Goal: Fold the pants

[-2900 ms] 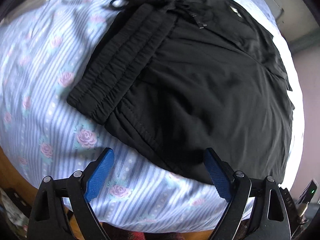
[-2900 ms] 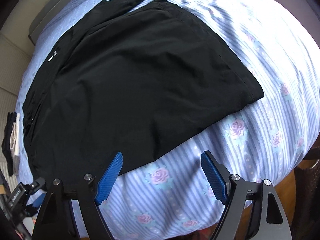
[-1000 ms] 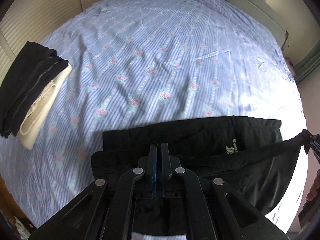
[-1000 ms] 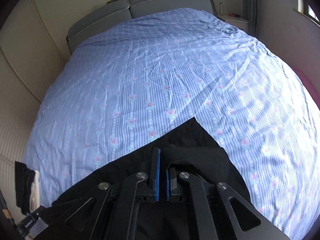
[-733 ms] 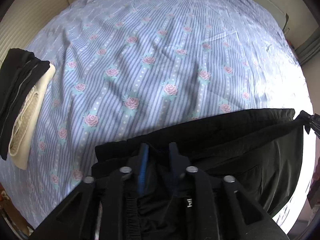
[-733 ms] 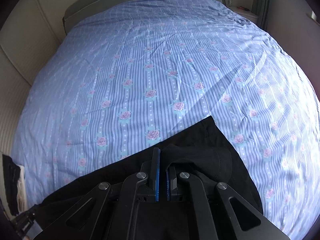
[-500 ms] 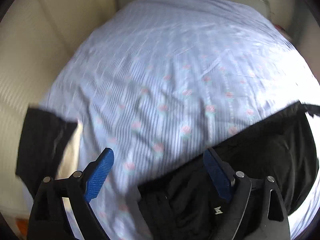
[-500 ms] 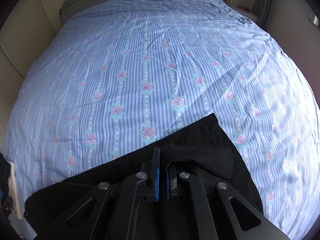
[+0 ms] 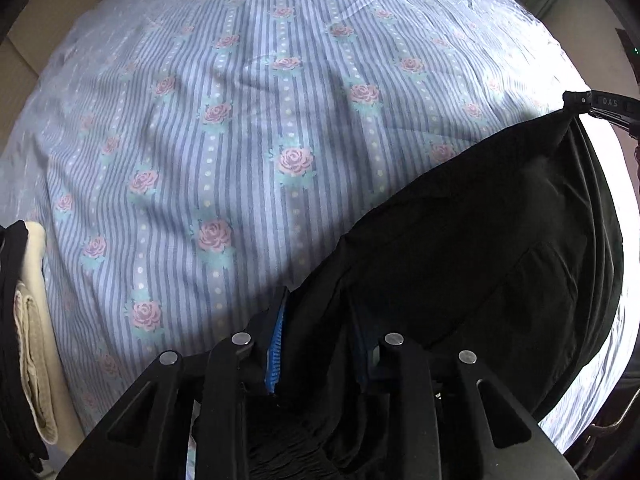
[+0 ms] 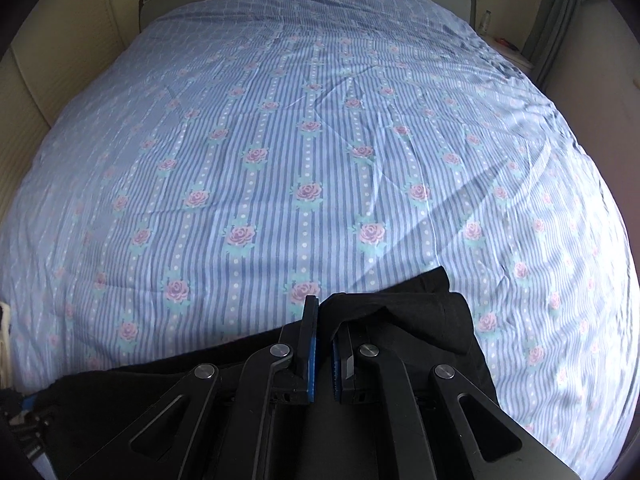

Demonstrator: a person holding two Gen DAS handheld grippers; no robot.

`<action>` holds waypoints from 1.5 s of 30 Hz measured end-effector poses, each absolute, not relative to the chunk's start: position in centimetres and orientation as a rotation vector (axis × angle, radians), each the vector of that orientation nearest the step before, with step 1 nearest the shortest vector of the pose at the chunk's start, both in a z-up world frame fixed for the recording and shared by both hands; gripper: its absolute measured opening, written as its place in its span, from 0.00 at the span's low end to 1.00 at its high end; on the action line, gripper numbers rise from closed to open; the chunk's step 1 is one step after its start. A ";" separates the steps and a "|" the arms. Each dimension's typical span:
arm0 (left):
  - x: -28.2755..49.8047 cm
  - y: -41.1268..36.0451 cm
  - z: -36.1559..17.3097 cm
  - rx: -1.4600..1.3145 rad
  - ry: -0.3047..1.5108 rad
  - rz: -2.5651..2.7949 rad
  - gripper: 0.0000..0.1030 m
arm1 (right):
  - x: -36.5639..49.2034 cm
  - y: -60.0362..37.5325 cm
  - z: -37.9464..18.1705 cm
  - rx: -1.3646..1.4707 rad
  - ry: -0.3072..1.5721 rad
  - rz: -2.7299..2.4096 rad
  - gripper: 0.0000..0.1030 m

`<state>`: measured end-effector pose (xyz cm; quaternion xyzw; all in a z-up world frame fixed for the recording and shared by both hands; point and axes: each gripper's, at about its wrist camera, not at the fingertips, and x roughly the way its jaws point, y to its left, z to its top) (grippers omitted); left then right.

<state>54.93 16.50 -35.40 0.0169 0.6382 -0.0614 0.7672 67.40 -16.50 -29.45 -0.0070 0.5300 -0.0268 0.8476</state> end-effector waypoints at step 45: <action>36.0 0.0 -25.1 0.142 1.168 -0.137 0.62 | 43.0 -20.7 -35.3 0.080 1.353 0.377 0.07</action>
